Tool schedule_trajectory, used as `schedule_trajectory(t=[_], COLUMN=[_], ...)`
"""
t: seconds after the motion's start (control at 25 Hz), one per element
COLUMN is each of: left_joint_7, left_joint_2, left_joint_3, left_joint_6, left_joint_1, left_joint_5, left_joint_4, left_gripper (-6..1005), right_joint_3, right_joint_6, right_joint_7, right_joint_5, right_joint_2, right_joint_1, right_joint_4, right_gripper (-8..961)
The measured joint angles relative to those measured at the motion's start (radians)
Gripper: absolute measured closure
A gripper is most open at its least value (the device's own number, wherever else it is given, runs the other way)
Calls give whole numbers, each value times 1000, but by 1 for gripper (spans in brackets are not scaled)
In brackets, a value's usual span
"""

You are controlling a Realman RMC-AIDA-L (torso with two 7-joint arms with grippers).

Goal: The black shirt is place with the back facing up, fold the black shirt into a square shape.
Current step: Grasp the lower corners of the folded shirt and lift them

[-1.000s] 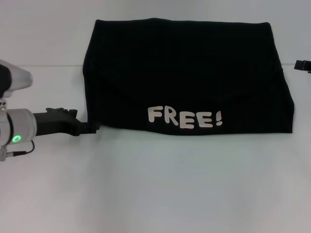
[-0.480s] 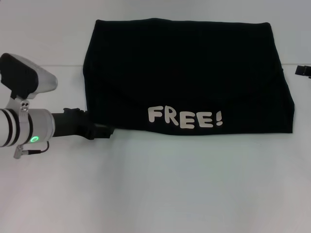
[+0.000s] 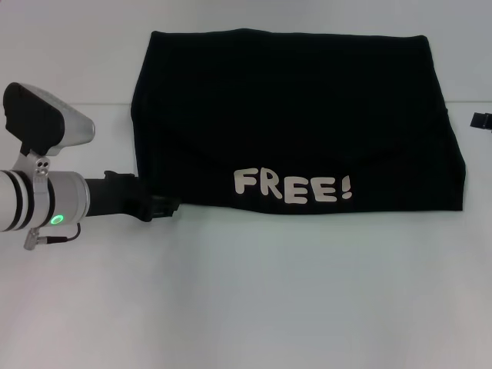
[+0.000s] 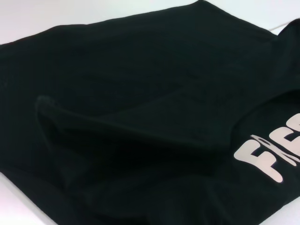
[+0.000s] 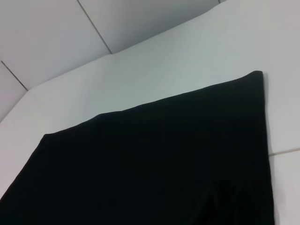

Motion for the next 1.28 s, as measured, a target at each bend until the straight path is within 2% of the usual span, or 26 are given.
schedule_trajectory(t=[0.36, 0.48, 0.68, 0.92, 1.16, 1.28], left_joint_7=[2, 2, 2, -3, -5, -1], left_joint_2=[1, 1, 1, 3, 27, 33], left_joint_3=[1, 1, 1, 1, -10, -21], left_joint_6=[-17, -26, -29, -45, 23, 49], left_joint_1=[-8, -9, -10, -11, 3, 3], left_joint_5=[-1, -1, -2, 5, 13, 18], left_joint_4=[-7, -7, -7, -7, 13, 14], left_gripper=[395, 598, 838, 1000, 999, 999], right_joint_3=[0, -10, -24, -41, -182, -258], right_joint_6=[-8, -8, -8, -8, -45, -70], right_joint_7=[0, 0, 0, 9, 142, 184], right_joint_5=[0, -1, -2, -14, -64, -72], right_joint_2=[-3, -4, -4, -11, -44, -52], right_joint_1=[-2, -2, -3, -5, -4, 1], right_joint_4=[-1, -1, -1, -1, -2, -4], right_gripper=[388, 388, 388, 388, 388, 387])
